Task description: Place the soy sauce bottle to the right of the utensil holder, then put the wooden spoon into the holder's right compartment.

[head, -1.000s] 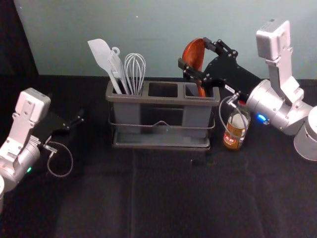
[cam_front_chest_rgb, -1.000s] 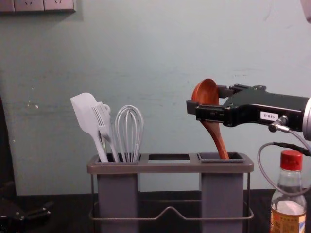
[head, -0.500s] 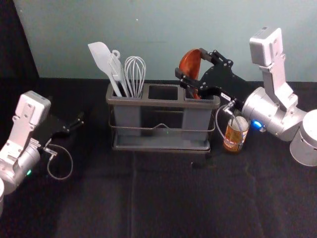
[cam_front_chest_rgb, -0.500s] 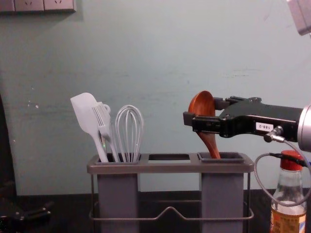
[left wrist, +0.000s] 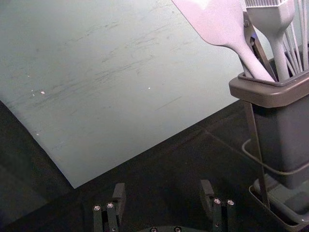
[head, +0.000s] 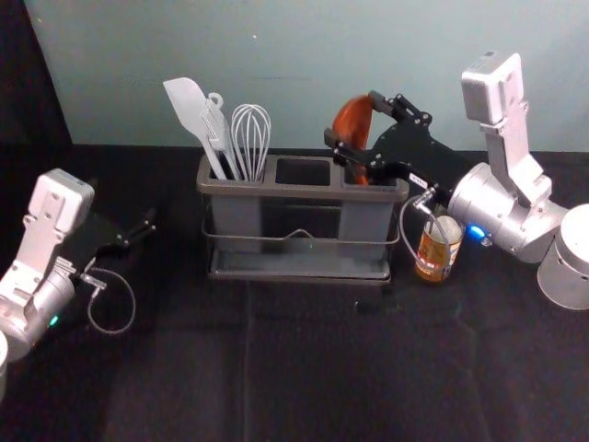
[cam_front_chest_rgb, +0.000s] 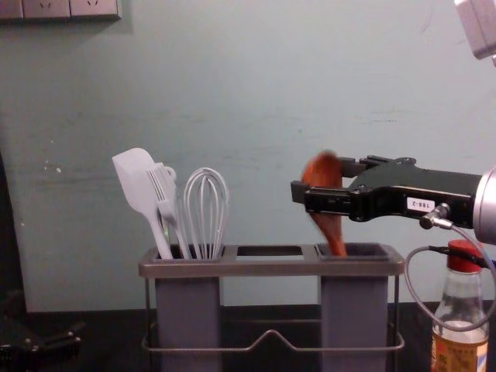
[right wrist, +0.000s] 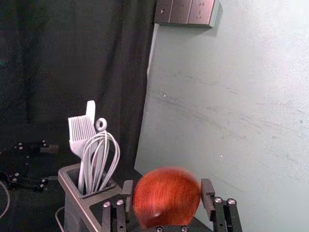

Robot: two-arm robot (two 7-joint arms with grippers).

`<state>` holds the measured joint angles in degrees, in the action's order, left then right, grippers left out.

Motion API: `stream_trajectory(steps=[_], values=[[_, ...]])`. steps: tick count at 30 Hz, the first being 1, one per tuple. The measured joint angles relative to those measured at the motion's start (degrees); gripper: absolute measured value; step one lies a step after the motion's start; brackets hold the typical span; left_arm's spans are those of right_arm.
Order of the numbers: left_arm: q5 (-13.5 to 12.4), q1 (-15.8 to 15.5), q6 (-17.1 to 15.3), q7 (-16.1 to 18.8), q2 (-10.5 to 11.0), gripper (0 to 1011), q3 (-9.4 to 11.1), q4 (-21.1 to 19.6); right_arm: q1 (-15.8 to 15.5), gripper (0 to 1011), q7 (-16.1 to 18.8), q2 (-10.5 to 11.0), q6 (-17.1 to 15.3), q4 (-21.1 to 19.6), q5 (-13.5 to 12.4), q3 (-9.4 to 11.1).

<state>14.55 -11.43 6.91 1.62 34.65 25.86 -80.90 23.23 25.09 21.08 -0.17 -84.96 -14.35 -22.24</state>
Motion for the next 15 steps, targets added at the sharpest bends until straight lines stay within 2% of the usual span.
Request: stream_trajectory(steps=[2, 13, 15], values=[[0.0, 0.0, 0.0, 0.0, 0.0, 1005, 0.0, 0.0, 0.02, 992, 0.0, 0.0, 0.03, -0.01, 0.01, 0.02], [0.0, 0.0, 0.0, 0.0, 0.0, 1005, 0.0, 0.0, 0.04, 1003, 0.0, 0.0, 0.08, -0.02, 0.02, 0.07], [0.0, 0.0, 0.0, 0.0, 0.0, 1005, 0.0, 0.0, -0.33, 1002, -0.12, 0.32, 1.02, -0.93, 0.54, 0.06]])
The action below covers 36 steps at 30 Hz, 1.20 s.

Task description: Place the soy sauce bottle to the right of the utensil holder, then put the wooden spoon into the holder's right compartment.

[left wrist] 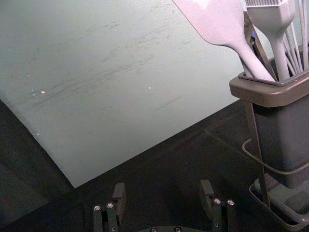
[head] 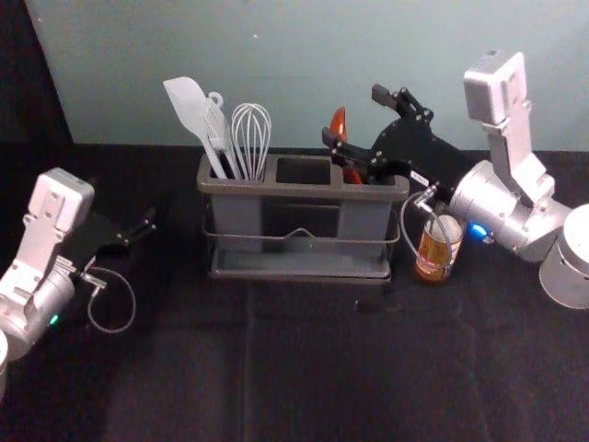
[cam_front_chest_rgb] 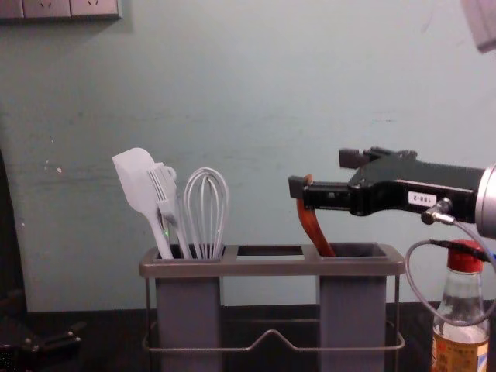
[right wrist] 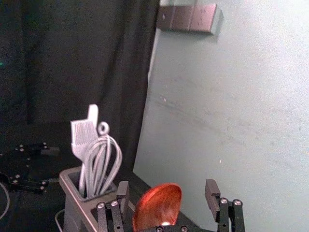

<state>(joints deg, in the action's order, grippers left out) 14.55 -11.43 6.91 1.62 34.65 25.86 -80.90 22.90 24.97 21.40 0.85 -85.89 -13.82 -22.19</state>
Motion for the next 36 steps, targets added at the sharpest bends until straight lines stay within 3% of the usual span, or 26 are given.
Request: stream_trajectory(steps=[9, 16, 18, 20, 26, 32, 36], values=[[0.0, 0.0, 0.0, 0.0, 0.0, 1005, 0.0, 0.0, -3.17, 1003, -3.22, 1.53, 0.57, -6.69, 2.78, 1.38], [0.0, 0.0, 0.0, 0.0, 0.0, 1005, 0.0, 0.0, -7.81, 1003, -8.84, 1.97, -1.08, -13.42, 5.99, 4.67], [0.0, 0.0, 0.0, 0.0, 0.0, 1005, 0.0, 0.0, -10.58, 1003, -11.35, 2.09, -1.36, -16.19, 6.77, 6.99], [0.0, 0.0, 0.0, 0.0, 0.0, 1005, 0.0, 0.0, -11.38, 1003, -11.91, 2.1, -1.36, -16.85, 6.88, 7.67], [0.0, 0.0, 0.0, 0.0, 0.0, 1005, 0.0, 0.0, -18.74, 1003, -16.74, 2.26, 0.78, -21.44, 8.56, 12.99], [0.0, 0.0, 0.0, 0.0, 0.0, 1005, 0.0, 0.0, -23.81, 1003, -20.51, 1.59, 3.34, -22.51, 10.36, 16.75], [0.0, 0.0, 0.0, 0.0, 0.0, 1005, 0.0, 0.0, -26.95, 1003, -21.95, 0.65, 7.18, -21.16, 10.22, 19.64]])
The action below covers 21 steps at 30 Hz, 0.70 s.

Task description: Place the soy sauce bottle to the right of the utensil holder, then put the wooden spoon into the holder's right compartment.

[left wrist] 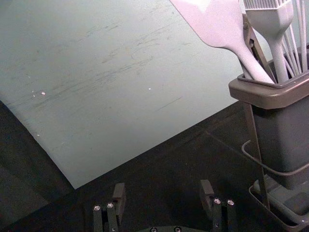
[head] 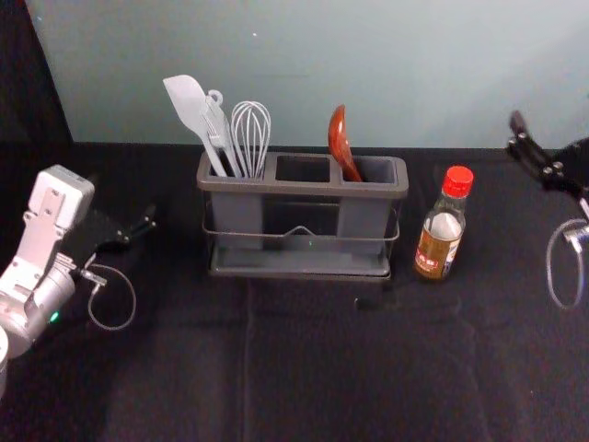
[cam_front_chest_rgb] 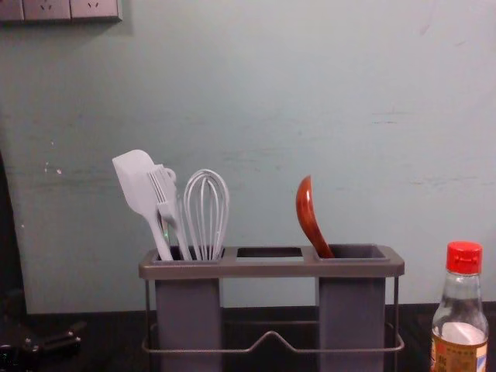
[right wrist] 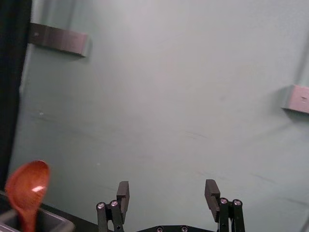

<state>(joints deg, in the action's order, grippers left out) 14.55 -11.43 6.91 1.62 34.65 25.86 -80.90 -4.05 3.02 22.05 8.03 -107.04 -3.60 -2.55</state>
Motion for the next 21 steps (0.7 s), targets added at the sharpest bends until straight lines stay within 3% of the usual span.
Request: stream_trajectory(steps=[4, 9, 21], values=[[0.0, 0.0, 0.0, 0.0, 0.0, 1005, 0.0, 0.0, -2.33, 1003, -0.19, -1.0, 3.59, 2.53, -1.12, 1.87], [0.0, 0.0, 0.0, 0.0, 0.0, 1005, 0.0, 0.0, -3.59, 1003, 1.83, -1.63, 4.81, 4.92, -3.17, 2.07], [0.0, 0.0, 0.0, 0.0, 0.0, 1005, 0.0, 0.0, -4.22, 1003, 8.23, -3.64, 3.28, 10.11, -7.39, 0.21]])
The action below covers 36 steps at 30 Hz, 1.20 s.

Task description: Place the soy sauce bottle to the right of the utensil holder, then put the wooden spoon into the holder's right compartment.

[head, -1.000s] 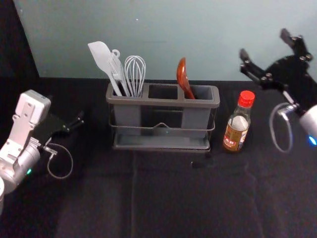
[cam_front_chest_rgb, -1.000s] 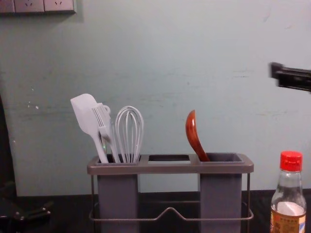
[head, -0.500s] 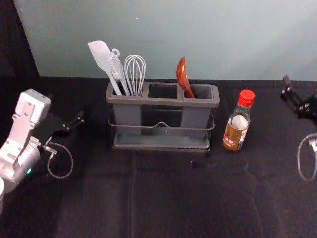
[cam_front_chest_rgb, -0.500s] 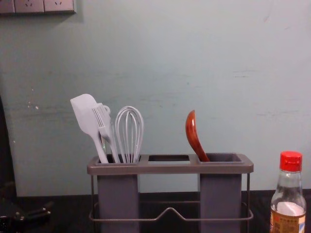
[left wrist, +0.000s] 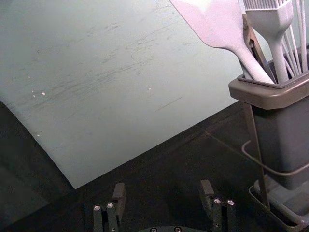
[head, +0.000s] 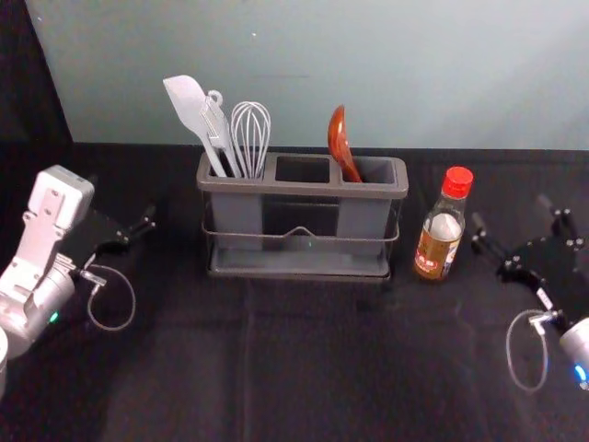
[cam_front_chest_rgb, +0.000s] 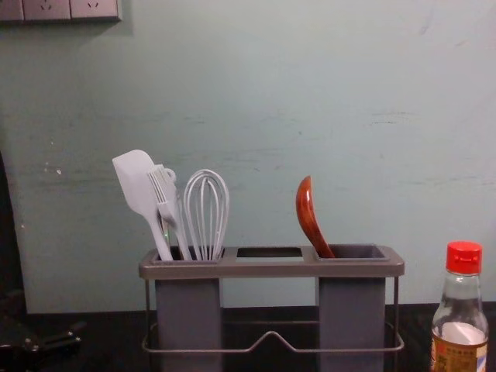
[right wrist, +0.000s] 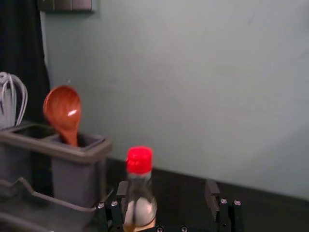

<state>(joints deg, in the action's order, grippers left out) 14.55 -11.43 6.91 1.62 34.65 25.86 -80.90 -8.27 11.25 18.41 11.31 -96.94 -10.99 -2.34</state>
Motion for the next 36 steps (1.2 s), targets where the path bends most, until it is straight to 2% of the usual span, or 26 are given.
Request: stream_trajectory(steps=[7, 11, 26, 36], values=[[0.0, 0.0, 0.0, 0.0, 0.0, 1005, 0.0, 0.0, 0.89, 1003, 2.88, -0.97, -3.38, 2.54, -1.05, -1.44], [0.0, 0.0, 0.0, 0.0, 0.0, 1005, 0.0, 0.0, 1.61, 1003, 4.39, -1.01, -4.15, 3.87, -1.76, -2.27], [0.0, 0.0, 0.0, 0.0, 0.0, 1005, 0.0, 0.0, 2.15, 1003, 3.69, -1.18, -3.2, 5.37, 0.11, -2.97], [0.0, 0.0, 0.0, 0.0, 0.0, 1005, 0.0, 0.0, 2.14, 1003, 3.63, -1.17, -3.17, 5.39, 0.1, -2.96]])
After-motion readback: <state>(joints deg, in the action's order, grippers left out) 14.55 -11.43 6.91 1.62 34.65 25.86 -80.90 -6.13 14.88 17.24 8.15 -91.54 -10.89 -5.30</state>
